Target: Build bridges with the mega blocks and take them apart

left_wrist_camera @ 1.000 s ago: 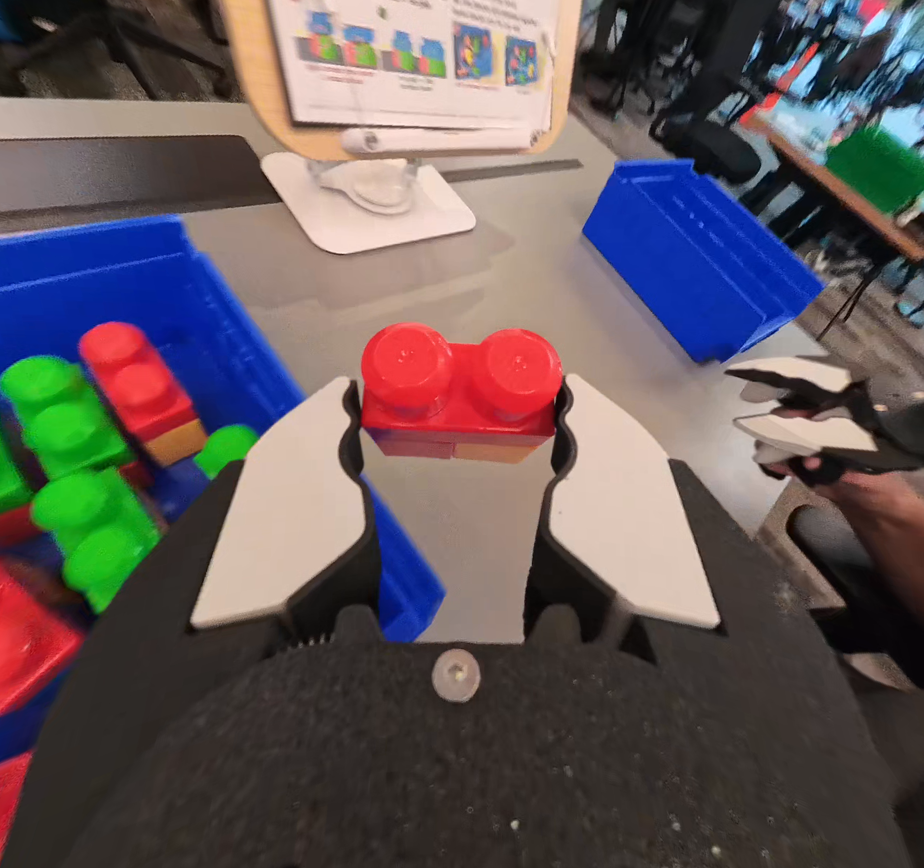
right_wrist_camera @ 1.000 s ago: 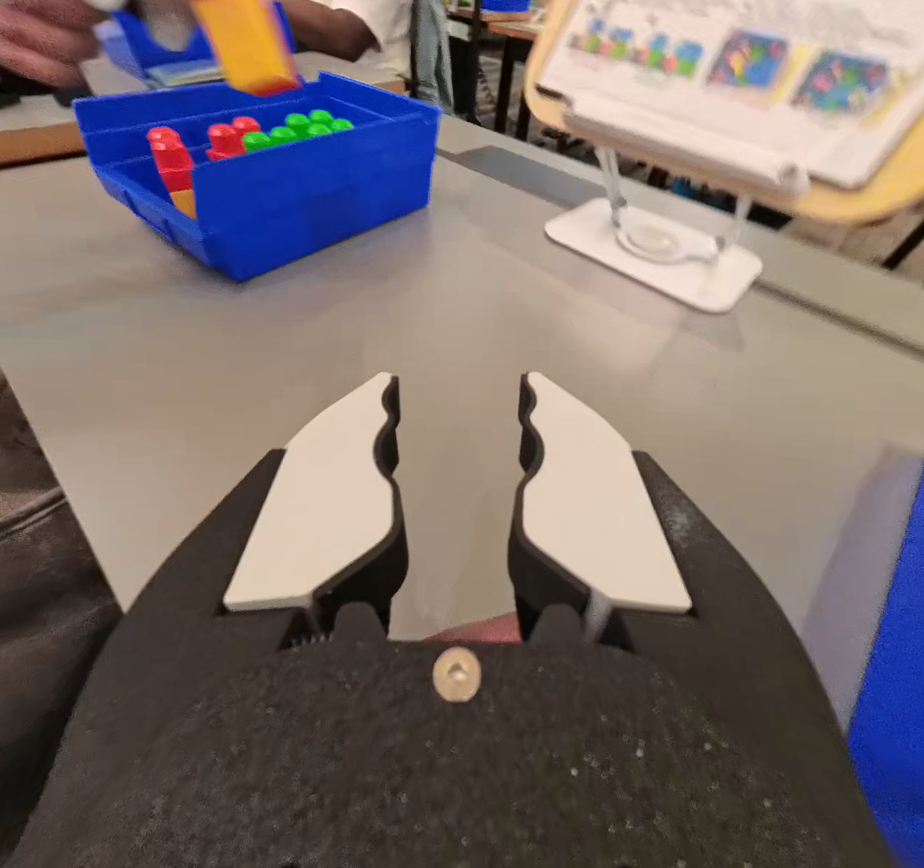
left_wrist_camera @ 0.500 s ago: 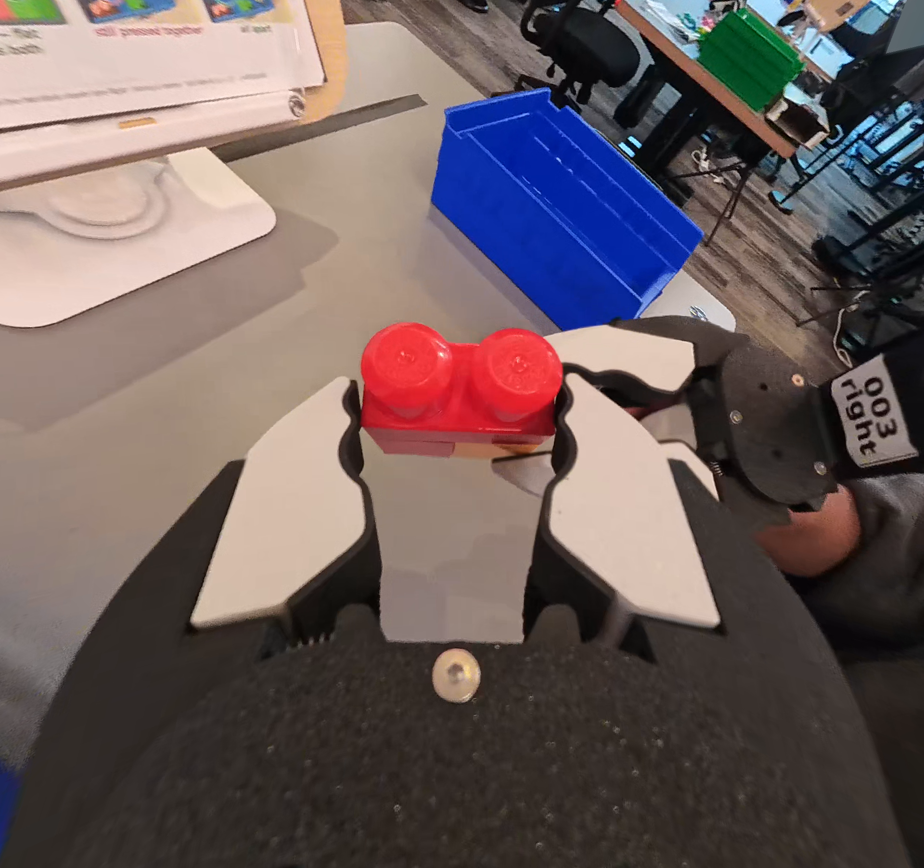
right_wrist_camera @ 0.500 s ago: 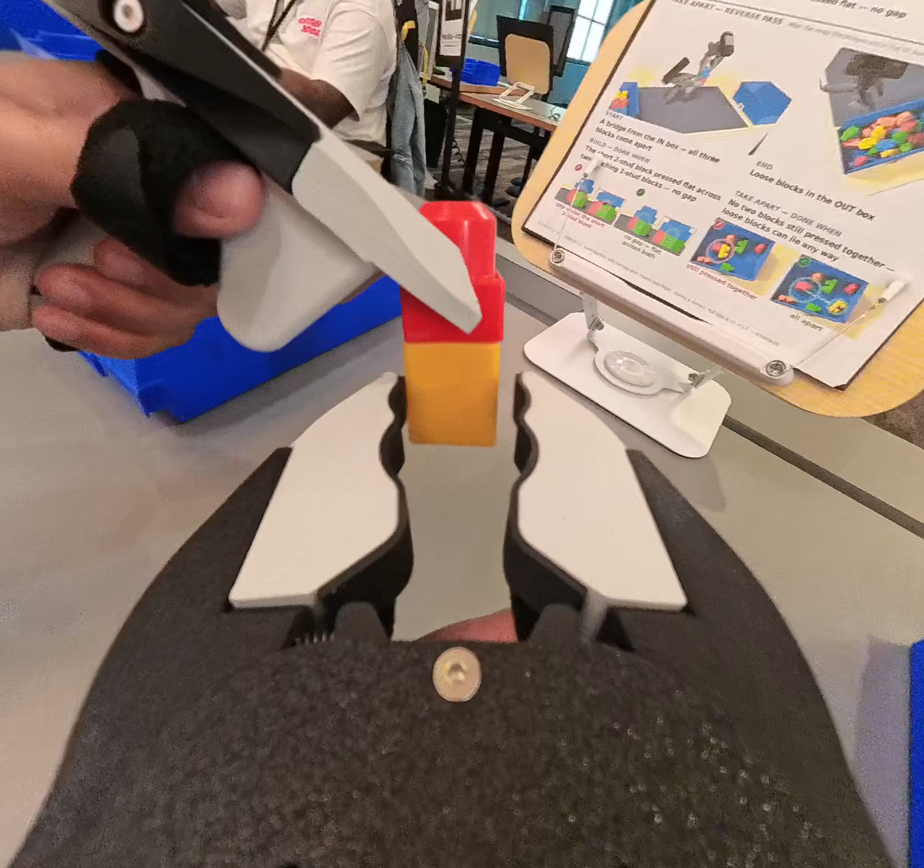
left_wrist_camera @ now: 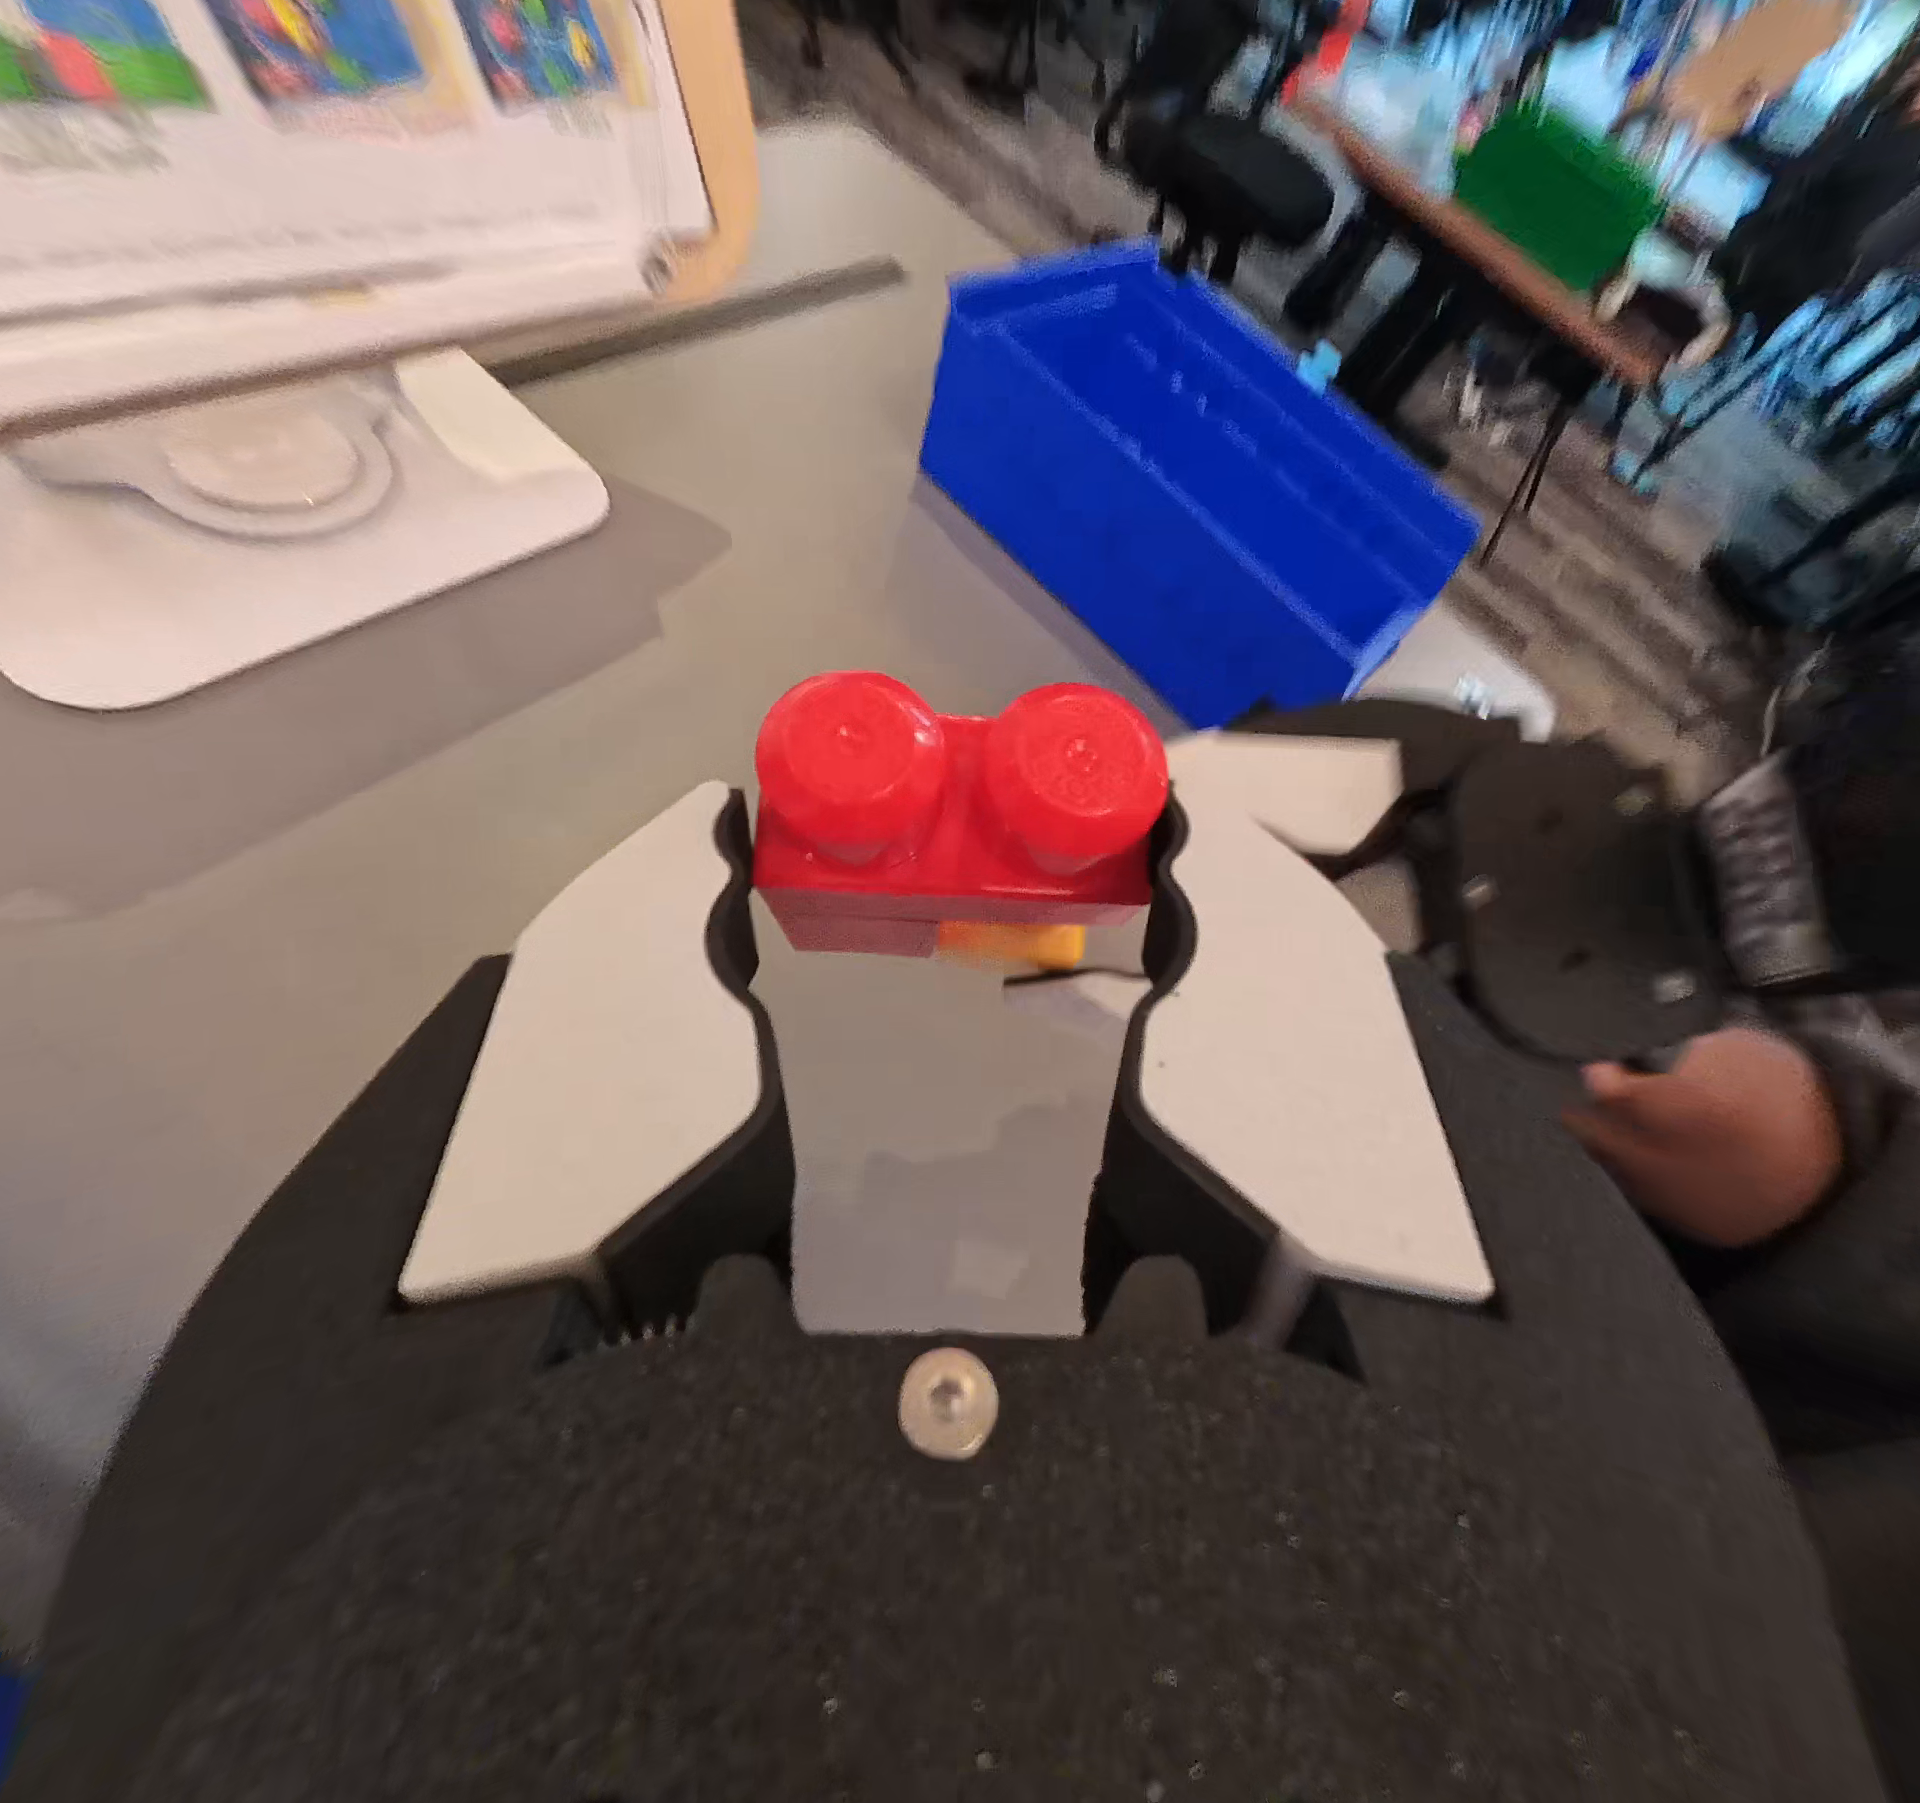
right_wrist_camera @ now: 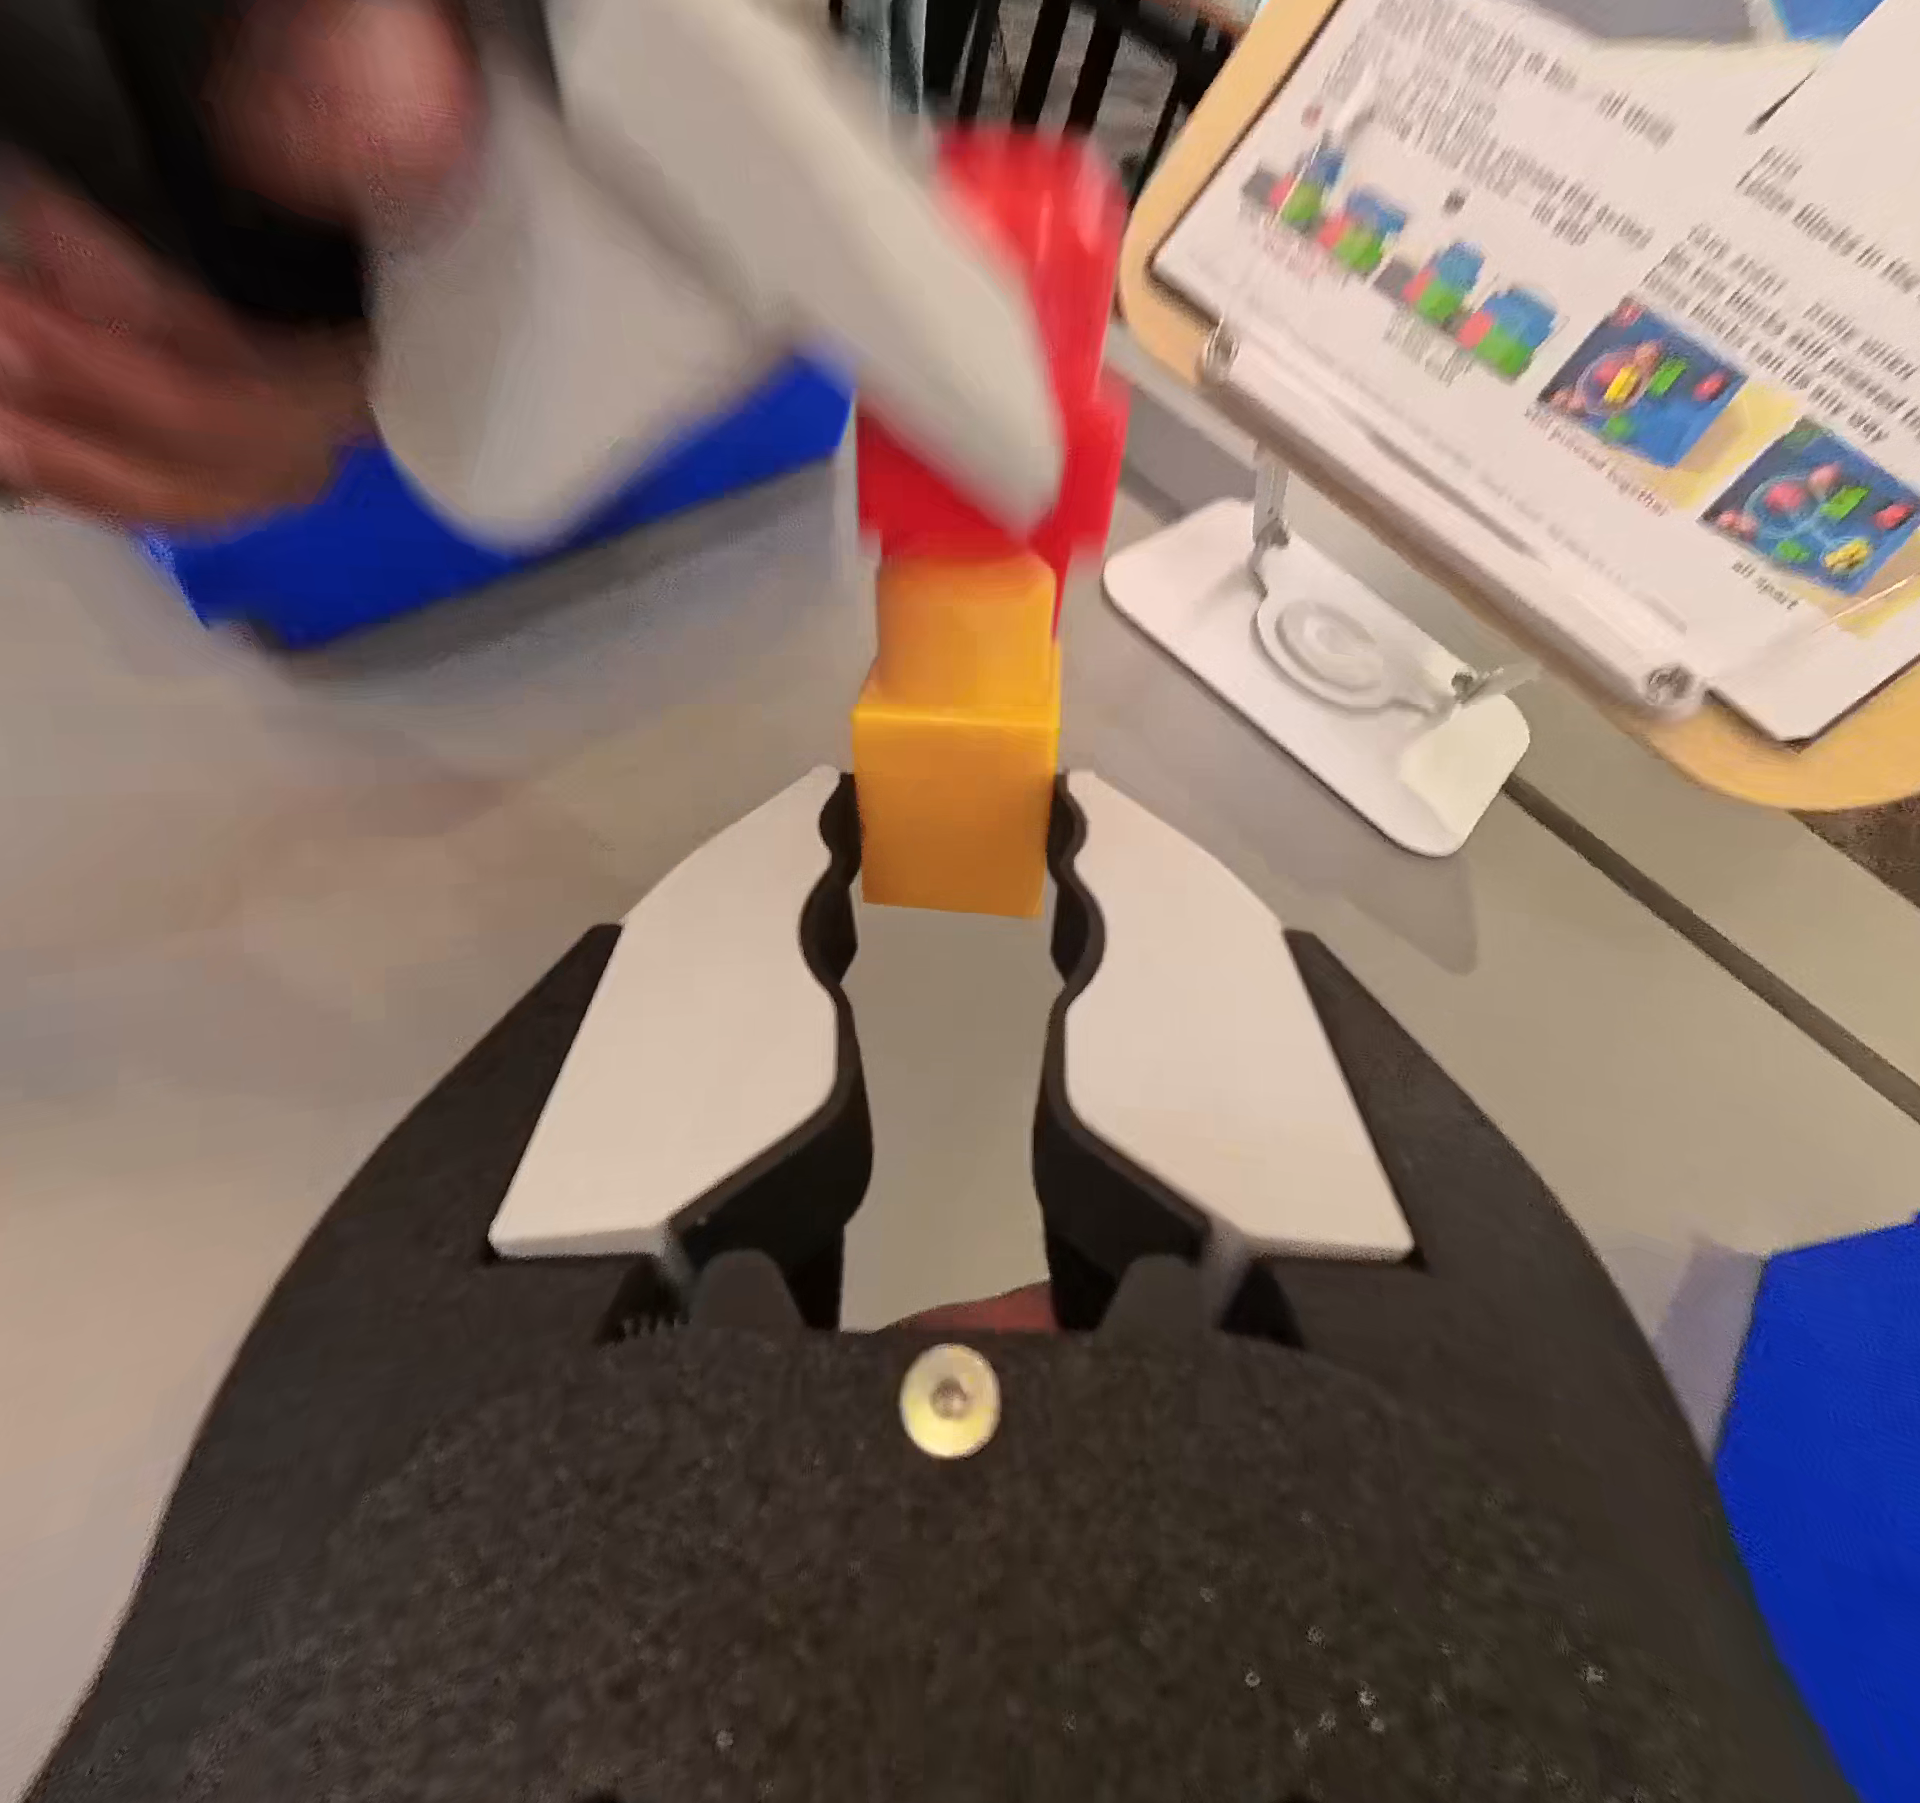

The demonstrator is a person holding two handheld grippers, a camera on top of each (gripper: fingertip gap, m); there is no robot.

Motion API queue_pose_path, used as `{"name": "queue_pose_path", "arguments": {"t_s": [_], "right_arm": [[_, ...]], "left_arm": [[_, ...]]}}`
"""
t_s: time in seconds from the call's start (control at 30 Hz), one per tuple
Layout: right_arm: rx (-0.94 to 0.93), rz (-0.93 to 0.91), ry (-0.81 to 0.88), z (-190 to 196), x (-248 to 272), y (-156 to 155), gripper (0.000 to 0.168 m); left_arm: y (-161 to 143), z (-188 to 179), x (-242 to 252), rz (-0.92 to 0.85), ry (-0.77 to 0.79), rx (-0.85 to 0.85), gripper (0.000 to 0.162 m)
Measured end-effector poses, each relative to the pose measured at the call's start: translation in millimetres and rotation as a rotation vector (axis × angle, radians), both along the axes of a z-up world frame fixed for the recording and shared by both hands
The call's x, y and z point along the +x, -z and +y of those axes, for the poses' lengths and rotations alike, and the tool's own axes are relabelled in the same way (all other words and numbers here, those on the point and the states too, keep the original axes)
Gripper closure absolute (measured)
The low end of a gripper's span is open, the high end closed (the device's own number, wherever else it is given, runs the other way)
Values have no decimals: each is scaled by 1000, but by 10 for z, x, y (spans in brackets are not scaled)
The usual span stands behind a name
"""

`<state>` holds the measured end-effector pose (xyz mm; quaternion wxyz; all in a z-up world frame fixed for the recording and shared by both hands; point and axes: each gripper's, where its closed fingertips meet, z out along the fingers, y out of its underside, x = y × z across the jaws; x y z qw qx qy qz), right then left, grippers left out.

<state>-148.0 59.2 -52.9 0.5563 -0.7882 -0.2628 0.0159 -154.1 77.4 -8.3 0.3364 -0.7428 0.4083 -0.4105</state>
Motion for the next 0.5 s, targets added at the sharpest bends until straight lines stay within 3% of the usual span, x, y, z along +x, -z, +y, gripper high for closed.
{"name": "queue_pose_path", "arguments": {"t_s": [0.07,0.13,0.3,0.4,0.5], "right_arm": [[-18,-14,22,8,91,181,134],[-48,24,30,-36,195,272,133],[-77,82,26,-183,389,354,133],[-27,50,31,-380,570,107,133],[51,-23,177,-555,1225,-494,133]], "left_arm": [[-235,80,-122,-90,-22,-19,89],[-354,154,-289,-68,-42,24,89],[-308,80,-448,-65,-23,15,89],[-48,-51,-498,-35,-13,77,89],[323,-222,-508,90,21,183,89]]}}
